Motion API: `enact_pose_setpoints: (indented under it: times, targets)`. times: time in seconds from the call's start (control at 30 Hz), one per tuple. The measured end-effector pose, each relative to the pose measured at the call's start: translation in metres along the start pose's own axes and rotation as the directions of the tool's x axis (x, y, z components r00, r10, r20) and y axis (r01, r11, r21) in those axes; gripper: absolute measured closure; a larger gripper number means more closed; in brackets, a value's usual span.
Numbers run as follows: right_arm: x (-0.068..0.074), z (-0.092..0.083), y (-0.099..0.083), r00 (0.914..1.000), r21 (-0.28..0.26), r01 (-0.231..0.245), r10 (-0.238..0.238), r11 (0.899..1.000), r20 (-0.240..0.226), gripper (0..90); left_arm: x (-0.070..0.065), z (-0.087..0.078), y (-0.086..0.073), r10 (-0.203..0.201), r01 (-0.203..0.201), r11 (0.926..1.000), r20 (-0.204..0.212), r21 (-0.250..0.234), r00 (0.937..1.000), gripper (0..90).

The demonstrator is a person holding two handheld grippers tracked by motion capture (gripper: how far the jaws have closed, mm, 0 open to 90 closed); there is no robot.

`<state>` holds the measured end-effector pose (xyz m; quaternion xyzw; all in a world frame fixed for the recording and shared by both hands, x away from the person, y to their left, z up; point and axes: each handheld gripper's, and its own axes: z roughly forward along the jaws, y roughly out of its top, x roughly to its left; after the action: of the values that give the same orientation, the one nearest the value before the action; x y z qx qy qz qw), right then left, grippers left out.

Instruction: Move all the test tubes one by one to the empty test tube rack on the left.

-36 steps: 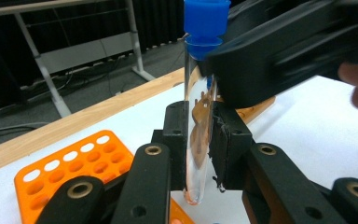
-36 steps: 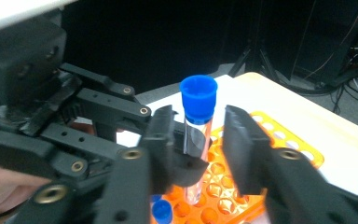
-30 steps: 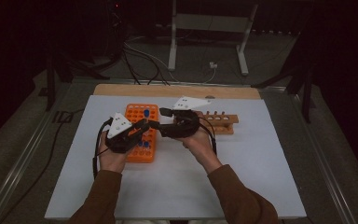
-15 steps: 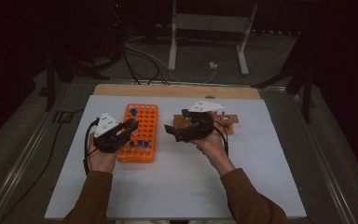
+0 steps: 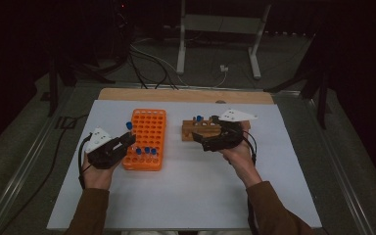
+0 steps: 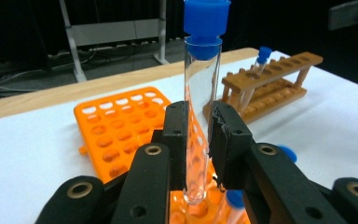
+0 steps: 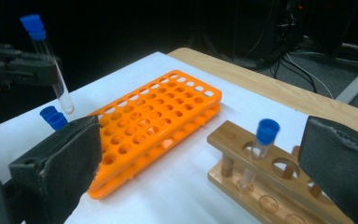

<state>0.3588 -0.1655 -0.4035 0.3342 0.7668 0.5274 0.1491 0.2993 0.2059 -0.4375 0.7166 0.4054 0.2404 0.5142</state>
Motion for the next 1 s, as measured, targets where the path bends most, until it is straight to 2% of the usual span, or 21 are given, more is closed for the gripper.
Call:
enact_pose_setpoints:
  times: [0.47,0.67,1.0]
  targets:
    - [-0.014,-0.017,-0.019,0.9989,0.010,-0.012,0.012,1.000,0.045,0.0,0.000,0.001,-0.027,-0.022,0.021,0.9992,0.006,0.033,0.9998,77.9]
    - [-0.015,-0.028,-0.027,0.9982,-0.014,-0.018,0.019,1.000,0.058,0.0,0.000,0.003,-0.032,-0.022,0.022,0.9987,0.005,0.047,0.9997,77.8]
    - [-0.016,-0.046,-0.040,0.9975,-0.055,-0.042,0.045,0.998,0.055,0.0,-0.002,0.008,-0.042,-0.001,0.001,0.9948,-0.001,0.102,1.0000,77.8]
